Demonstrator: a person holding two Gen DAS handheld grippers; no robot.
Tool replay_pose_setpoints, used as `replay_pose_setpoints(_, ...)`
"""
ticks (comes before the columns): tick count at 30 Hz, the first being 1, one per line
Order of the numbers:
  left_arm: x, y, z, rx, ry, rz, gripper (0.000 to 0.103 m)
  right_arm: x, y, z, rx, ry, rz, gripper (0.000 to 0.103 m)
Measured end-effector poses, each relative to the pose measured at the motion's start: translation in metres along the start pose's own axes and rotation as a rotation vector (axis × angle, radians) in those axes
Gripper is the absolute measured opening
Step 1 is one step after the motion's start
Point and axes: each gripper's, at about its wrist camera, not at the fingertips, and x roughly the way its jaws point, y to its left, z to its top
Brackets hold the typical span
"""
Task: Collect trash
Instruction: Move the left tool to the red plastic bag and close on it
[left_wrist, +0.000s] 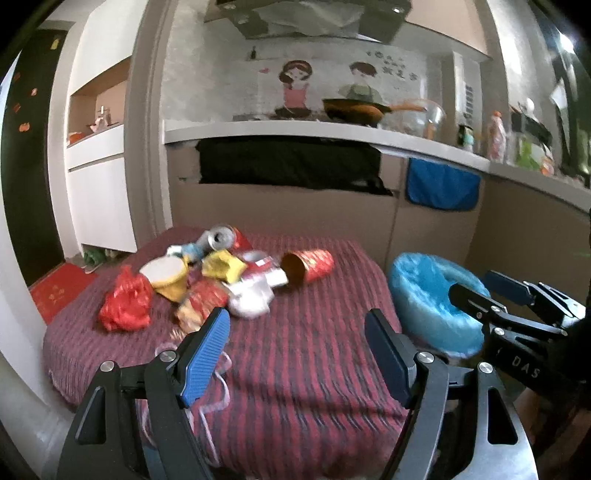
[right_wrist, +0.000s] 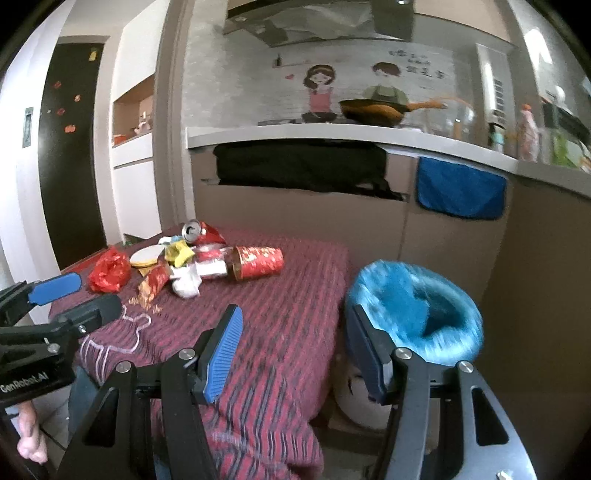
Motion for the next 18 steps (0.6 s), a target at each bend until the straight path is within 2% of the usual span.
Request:
replay_pose_setpoints(3, 0.024, 0.025, 0.011, -0.02, -0.007, 0.027, 0.076, 0.036, 0.007, 0.02, -0.014, 0.009, 0.029, 0.056)
replay_pose_setpoints(7, 0.057, 0.063, 0.017, -0.064, 0.027, 0.034, 0.075, 0.08, 0.017, 0.033, -0.042, 0.042, 0.029, 0.056)
replay_pose_setpoints(11, 0.09, 0.096, 0.019, -0.107, 0.095, 0.03, 0.066, 0.125, 0.028, 0.048, -0.065, 0.089, 0.016, 0.056)
replay_pose_setpoints(14, 0.105, 0.113, 0.016, -0.13, 0.114, 0.009, 0.065, 0.141, 0.03, 0.052, -0.024, 0.121, 0.05, 0.055)
replay_pose_setpoints(18, 0.111, 0.124, 0.006, -0.132, 0.118, 0.001, 0.065, 0.149, 0.04, 0.052, -0.005, 0.137, 0.043, 0.055)
